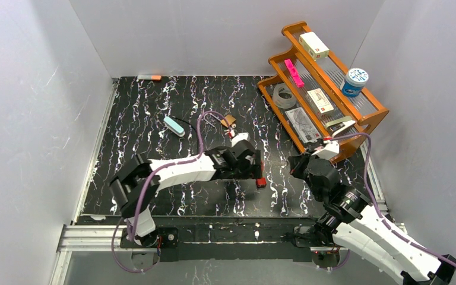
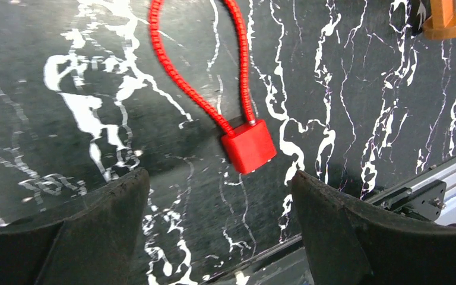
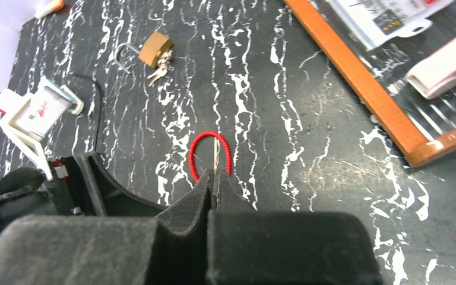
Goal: Unlock with the key
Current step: Move the lock to the center of the board.
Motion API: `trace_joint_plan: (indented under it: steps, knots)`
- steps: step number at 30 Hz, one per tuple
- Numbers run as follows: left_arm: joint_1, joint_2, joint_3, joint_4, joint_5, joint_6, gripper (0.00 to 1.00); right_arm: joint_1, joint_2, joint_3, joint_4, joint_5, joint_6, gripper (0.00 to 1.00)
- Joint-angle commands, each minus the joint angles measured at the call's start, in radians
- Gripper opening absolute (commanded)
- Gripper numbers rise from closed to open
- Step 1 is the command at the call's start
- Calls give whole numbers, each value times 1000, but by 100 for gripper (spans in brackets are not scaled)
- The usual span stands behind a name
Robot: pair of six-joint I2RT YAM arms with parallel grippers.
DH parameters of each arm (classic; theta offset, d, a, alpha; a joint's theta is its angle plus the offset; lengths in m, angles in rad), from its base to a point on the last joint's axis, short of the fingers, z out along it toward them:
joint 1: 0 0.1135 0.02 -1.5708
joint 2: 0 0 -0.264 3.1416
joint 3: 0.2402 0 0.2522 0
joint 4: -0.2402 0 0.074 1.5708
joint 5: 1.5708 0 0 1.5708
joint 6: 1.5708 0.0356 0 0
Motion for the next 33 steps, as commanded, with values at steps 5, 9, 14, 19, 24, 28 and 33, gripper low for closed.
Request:
trace_joint_plan:
  steps: [5, 9, 14, 19, 24, 28, 33]
  knots:
    - [-68, 188, 217, -131, -64, -6, 80, -1, -59, 13, -103, 103, 105, 1]
    - [-88, 288, 347, -242, -76, 65, 64, -1, -81, 0, -112, 92, 114, 1]
    - [-105, 348, 468, -397, -208, 110, 57, -1, -97, 3, -131, 92, 111, 1]
    - [-131, 377, 547, -406, -222, 158, 52, -1, -109, -4, -142, 99, 115, 1]
    - [-135, 438, 597, -409, -240, 183, 36, -1, -114, 0, -151, 92, 120, 1]
    - [-134, 496, 660, -420, -256, 198, 34, -1, -123, 6, -163, 89, 122, 1]
    - [-114, 529, 675, -421, -257, 180, 34, -1, -128, 14, -176, 85, 125, 1]
